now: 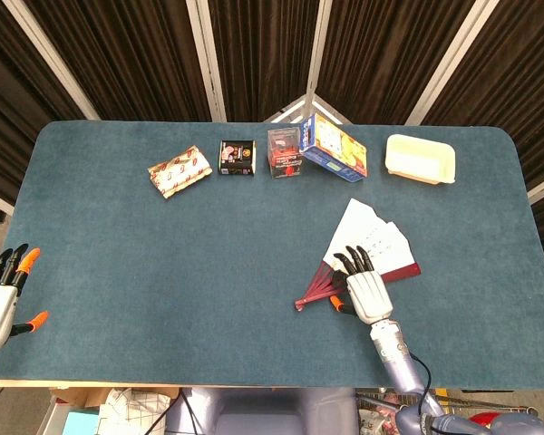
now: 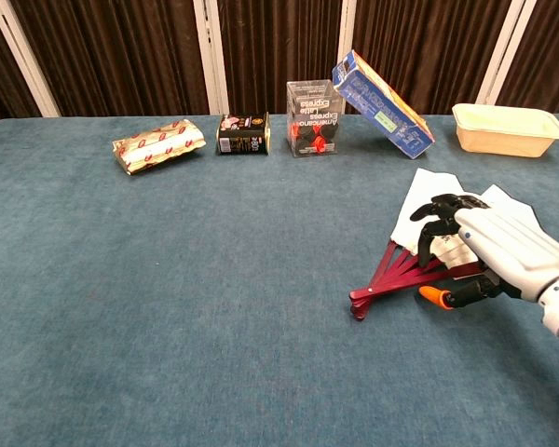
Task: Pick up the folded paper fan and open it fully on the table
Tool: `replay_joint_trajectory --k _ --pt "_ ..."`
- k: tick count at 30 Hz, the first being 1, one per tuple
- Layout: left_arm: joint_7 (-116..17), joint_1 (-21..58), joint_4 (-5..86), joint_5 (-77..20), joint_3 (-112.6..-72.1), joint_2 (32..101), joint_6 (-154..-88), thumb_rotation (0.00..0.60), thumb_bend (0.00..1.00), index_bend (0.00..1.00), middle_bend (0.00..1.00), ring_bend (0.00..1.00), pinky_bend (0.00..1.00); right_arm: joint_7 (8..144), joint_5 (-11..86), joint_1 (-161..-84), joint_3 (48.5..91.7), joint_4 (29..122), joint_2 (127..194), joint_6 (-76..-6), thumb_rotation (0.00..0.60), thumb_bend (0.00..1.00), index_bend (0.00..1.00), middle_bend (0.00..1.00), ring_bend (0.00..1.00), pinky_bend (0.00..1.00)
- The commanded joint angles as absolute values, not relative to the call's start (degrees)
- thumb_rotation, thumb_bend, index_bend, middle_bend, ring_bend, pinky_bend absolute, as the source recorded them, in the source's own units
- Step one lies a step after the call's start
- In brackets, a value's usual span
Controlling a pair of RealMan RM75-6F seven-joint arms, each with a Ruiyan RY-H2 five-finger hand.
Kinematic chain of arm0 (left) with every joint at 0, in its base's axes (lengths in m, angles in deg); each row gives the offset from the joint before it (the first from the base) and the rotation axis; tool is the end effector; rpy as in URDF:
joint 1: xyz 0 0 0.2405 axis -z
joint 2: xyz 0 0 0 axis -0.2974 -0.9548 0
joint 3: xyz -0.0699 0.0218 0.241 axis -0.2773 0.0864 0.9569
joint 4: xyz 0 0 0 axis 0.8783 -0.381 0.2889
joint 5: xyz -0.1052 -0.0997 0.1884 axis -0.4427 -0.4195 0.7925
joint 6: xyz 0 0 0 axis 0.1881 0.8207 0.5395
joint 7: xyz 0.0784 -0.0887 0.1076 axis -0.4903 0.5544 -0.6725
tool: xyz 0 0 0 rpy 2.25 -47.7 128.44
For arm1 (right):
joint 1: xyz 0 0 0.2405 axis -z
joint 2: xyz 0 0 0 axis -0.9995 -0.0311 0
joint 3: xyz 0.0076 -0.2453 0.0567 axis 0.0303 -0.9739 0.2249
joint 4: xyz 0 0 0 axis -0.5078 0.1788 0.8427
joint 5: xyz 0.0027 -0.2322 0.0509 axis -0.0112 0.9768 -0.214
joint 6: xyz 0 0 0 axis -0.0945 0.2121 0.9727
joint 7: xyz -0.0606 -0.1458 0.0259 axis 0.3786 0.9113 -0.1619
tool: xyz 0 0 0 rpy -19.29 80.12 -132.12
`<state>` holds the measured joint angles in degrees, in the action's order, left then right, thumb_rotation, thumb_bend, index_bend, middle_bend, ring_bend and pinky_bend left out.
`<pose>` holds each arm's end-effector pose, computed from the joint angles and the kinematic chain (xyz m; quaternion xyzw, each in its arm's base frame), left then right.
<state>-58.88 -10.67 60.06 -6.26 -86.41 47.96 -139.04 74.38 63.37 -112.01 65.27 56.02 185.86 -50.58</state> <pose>-0.3210 0.2062 0.1217 -0.6279 -0.3565 -0.3252 0.6106 -0.2290 -0.2915 -0.0966 0.6636 -0.3853 0.4621 0.4445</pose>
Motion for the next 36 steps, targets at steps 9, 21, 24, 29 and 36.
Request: replay_joint_trajectory --k 9,21,24,29,36 --pt "-59.0 -10.6 60.1 -6.5 -86.5 48.0 -139.1 0.600 0.00 0.00 0.00 0.00 0.00 73.7 62.9 -112.0 64.7 55.0 186.8 -50.3 0.600 0.40 0.64 0.24 0.09 0.00" --pt "-59.3 -10.6 60.2 -6.5 -86.6 48.2 -139.2 0.600 0.00 0.00 0.00 0.00 0.00 73.5 62.7 -112.6 65.4 57.3 186.0 -51.0 0.600 0.42 0.70 0.25 0.09 0.00" --pt "-59.4 -10.6 60.2 -6.6 -86.6 48.2 -139.2 0.600 0.00 0.00 0.00 0.00 0.00 73.8 62.3 -113.1 66.5 59.9 184.9 -51.4 0.600 0.44 0.71 0.25 0.09 0.00" --pt "-59.3 -10.6 60.1 -6.6 -86.8 48.3 -139.4 0.600 0.00 0.00 0.00 0.00 0.00 75.3 60.9 -114.3 69.7 67.2 181.9 -51.6 0.600 0.46 0.72 0.26 0.09 0.00" --pt "-59.2 -10.4 60.2 -6.8 -87.2 48.3 -139.6 0.600 0.00 0.00 0.00 0.00 0.00 79.4 57.6 -116.2 75.1 78.8 177.0 -50.3 0.600 0.46 0.75 0.27 0.09 0.00"
